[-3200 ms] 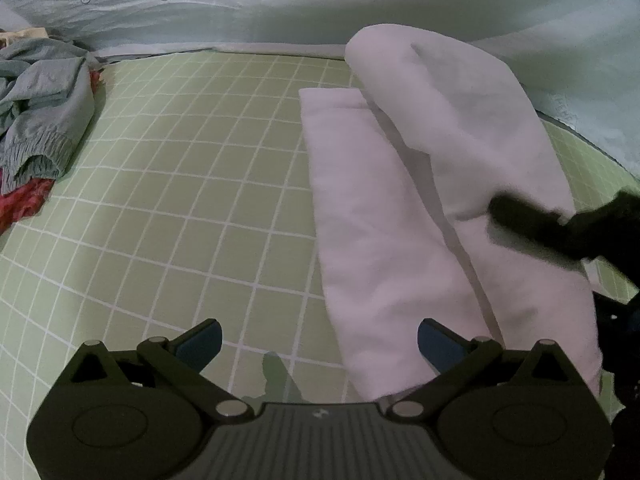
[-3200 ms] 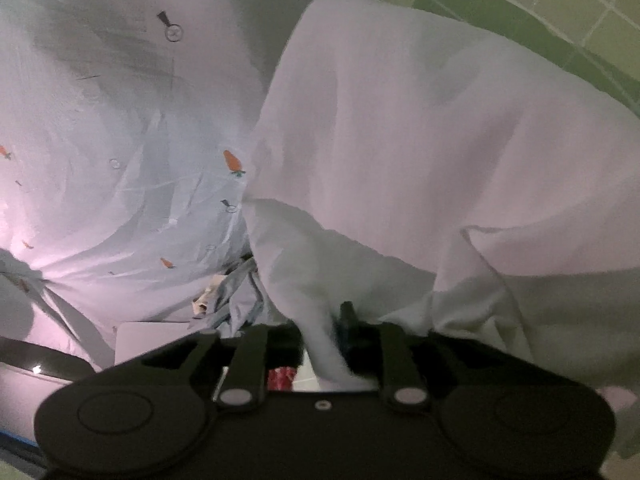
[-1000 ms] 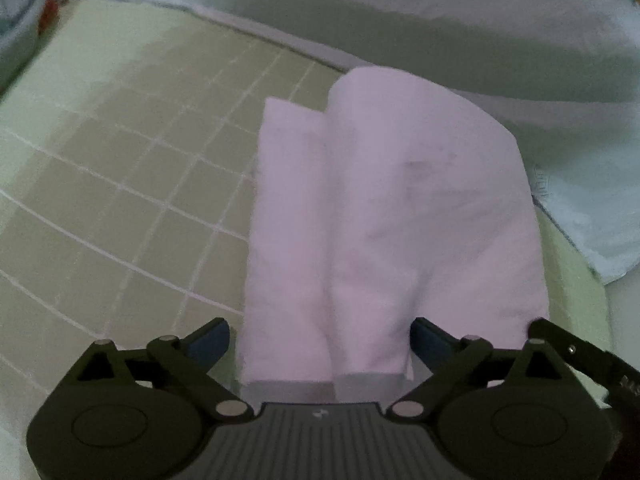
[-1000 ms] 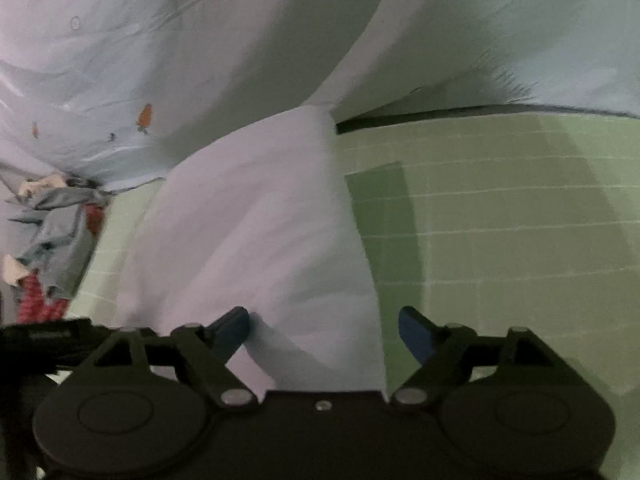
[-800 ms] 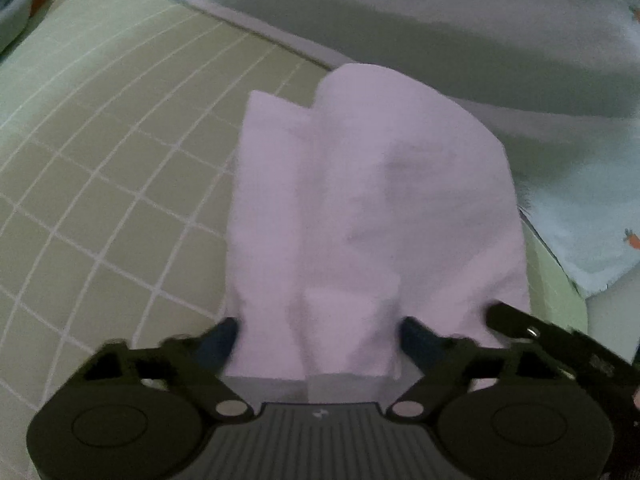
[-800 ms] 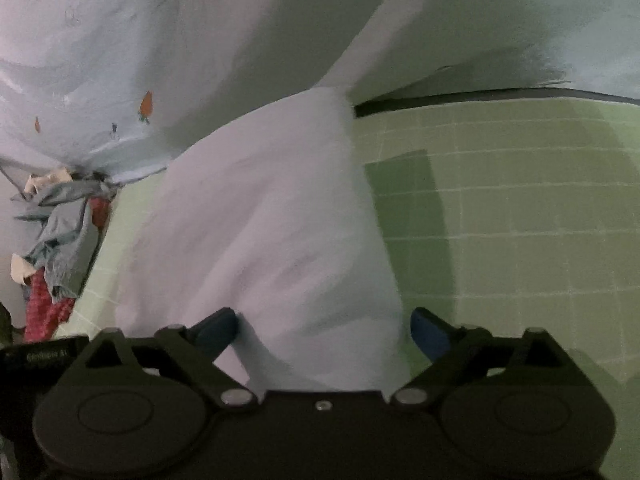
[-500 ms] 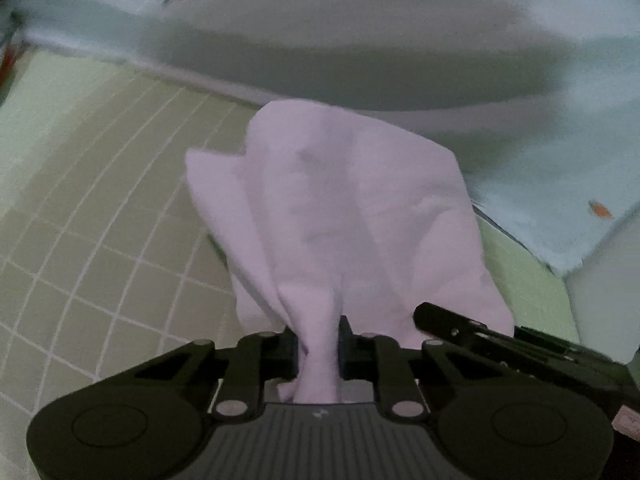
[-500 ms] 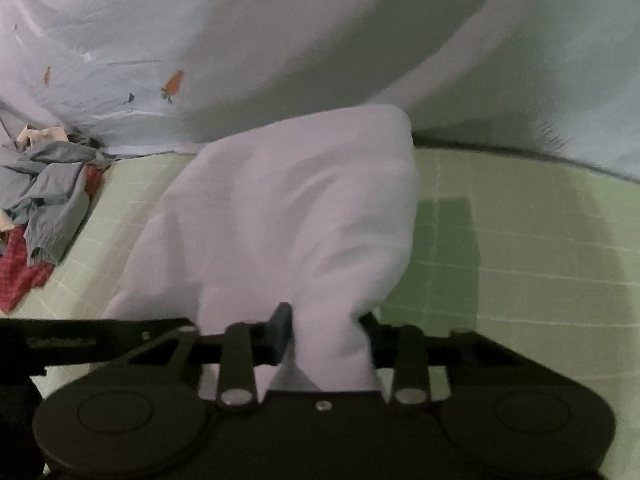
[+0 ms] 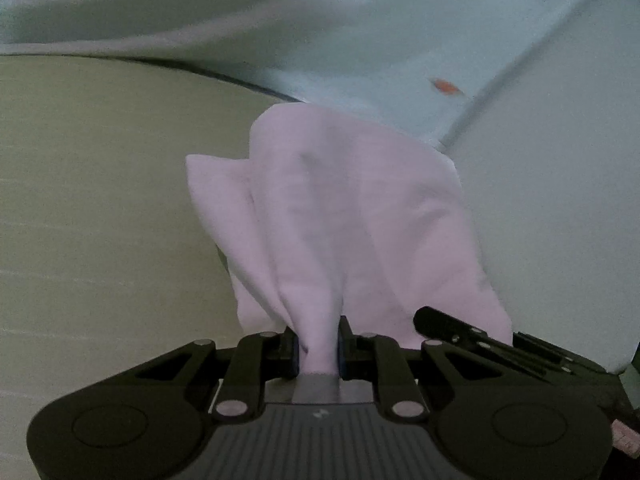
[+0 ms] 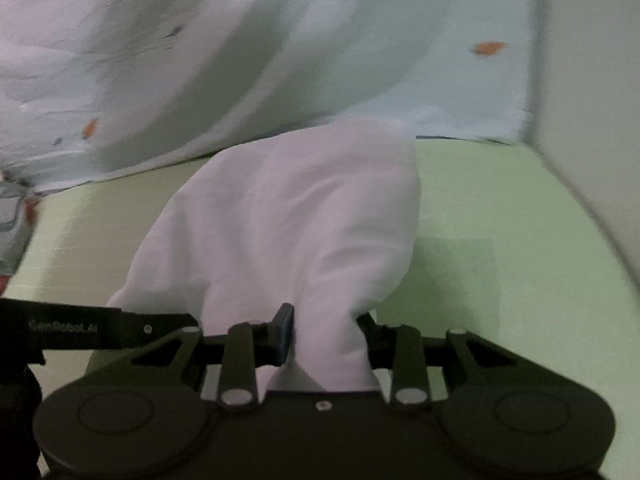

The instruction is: Fold clothes

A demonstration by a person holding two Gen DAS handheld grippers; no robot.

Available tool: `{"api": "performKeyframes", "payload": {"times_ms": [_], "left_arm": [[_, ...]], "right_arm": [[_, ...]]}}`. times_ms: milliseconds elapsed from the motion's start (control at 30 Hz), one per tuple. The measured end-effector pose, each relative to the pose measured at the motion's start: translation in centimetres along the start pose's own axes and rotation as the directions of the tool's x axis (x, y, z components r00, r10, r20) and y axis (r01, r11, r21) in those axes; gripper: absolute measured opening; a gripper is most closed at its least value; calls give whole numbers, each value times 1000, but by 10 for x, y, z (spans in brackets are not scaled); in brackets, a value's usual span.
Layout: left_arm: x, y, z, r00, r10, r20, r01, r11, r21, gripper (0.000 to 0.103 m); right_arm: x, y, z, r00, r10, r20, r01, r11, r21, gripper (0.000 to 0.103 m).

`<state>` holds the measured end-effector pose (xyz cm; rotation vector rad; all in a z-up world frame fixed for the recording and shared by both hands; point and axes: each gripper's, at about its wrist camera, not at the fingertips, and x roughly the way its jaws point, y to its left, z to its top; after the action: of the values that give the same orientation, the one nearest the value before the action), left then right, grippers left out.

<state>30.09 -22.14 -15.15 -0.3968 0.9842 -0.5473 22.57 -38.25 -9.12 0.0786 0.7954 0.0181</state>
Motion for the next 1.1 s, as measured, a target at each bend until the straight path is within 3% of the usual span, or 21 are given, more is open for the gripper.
{"api": "performKeyframes", "payload": {"times_ms": [133,300,467,667,867,933,967,1033,1100], "left_arm": [[41,-50,-9,999,-18,-36,19,999,26,17],[97,-108,5,1000,11,3,-11,1000,24,17],[154,-151,58,998,38,50,-41,997,70,18],[239,-204,151,988,63,138,-76,993,92,18],[332,-197,209,982,133,137,-145,986,81,19],[360,-186,216,975,204,92,-212,973,87,22],[373,-181,219,968,243,66,-248,964,91,28],[385,-171,223,968,245,57,-249,966,70,35],[383,-164,220,970,236,59,-240,968,75,39]], "right_arm": [[-14,-59,-11,998,-53,-14,54,998,35,33],[5,-142,5,999,-34,3,34,999,30,33],[37,-212,50,998,-13,58,17,998,-54,33],[95,-275,135,986,-3,164,34,982,-186,33],[186,-315,194,983,-24,183,59,980,-191,38],[227,-323,196,986,-38,164,61,988,-141,45],[247,-325,196,990,-47,132,66,988,-141,46],[280,-322,193,993,-87,83,100,979,-176,58],[288,-316,194,984,-125,126,151,963,-224,60]]}}
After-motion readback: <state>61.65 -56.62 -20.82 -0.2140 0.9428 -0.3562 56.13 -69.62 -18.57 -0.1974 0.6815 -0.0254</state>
